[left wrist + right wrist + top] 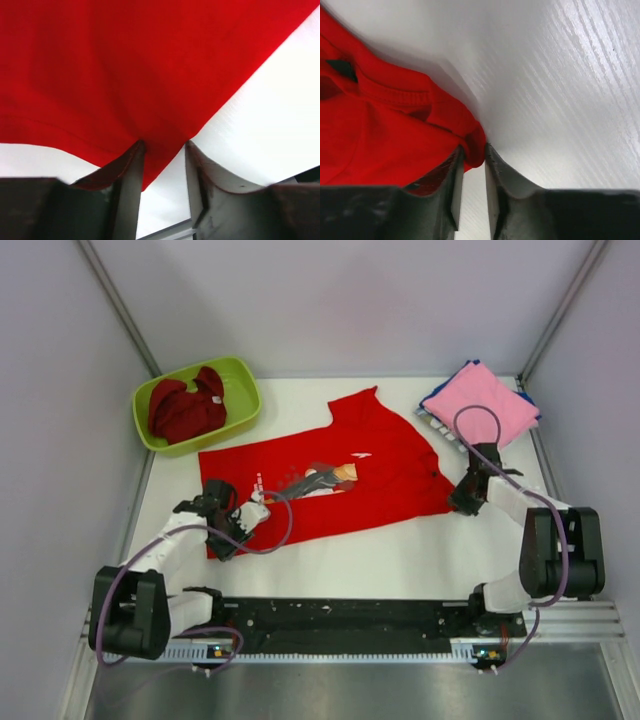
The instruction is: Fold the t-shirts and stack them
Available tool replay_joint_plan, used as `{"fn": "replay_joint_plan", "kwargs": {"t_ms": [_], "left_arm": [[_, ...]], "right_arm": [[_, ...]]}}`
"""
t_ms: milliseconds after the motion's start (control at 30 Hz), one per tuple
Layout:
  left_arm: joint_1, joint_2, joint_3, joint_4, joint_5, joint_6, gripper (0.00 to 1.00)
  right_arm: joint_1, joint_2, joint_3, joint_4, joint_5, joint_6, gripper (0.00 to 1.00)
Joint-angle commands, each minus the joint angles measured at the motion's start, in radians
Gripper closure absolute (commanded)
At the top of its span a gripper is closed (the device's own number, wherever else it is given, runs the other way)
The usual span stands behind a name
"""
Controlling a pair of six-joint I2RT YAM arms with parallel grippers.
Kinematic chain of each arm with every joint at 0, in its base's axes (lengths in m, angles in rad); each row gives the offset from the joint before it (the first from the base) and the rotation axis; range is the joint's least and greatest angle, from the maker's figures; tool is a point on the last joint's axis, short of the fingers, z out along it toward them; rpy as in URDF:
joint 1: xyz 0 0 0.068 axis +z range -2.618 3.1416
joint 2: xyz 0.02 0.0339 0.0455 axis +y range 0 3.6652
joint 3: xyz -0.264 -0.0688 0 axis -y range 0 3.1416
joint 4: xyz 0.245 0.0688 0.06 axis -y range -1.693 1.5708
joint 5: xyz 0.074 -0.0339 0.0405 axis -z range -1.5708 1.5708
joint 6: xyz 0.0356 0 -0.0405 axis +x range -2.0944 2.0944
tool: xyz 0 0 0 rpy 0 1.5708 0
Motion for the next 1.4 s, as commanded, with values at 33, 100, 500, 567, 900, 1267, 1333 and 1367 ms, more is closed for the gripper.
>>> {"fn": "replay_joint_plan", "kwargs": {"t_ms": [33, 100, 500, 567, 900, 1267, 1333, 1367], "left_arm": [[-0.001, 0.003, -0.051, 0.126, -0.037, -0.004, 0.82], [0.001, -0.003, -0.041, 0.109, -0.048, -0.012, 1.00], [-0.001, -0.072, 0.058, -0.239, 0.061, 0.063, 1.00], [-0.002, -0.086, 0.095, -0.324, 0.086, 0.089, 1.00], [-0.012, -0.119, 0.183, -0.542, 0.110, 0.143, 1.00], [-0.016, -0.130, 0.219, -0.605, 0.117, 0.139, 0.91], [-0.016, -0.124, 0.233, -0.602, 0.122, 0.131, 0.64], [-0.016, -0.119, 0.247, -0.589, 0.123, 0.123, 0.52]], "right_arm": [[-0.084, 0.037, -0.049, 0.104, -0.017, 0.028, 1.00], [-0.134, 0.025, -0.055, 0.107, -0.055, 0.018, 1.00], [-0.207, -0.292, -0.138, -0.141, -0.153, 0.048, 1.00], [-0.207, -0.360, -0.142, -0.219, -0.159, 0.077, 1.00], [-0.207, -0.613, -0.145, -0.536, -0.101, 0.192, 1.00], [-0.207, -0.658, -0.087, -0.686, -0.018, 0.231, 0.77], [-0.205, -0.672, -0.075, -0.701, 0.020, 0.229, 0.39], [-0.207, -0.676, -0.066, -0.707, 0.043, 0.225, 0.30]]}}
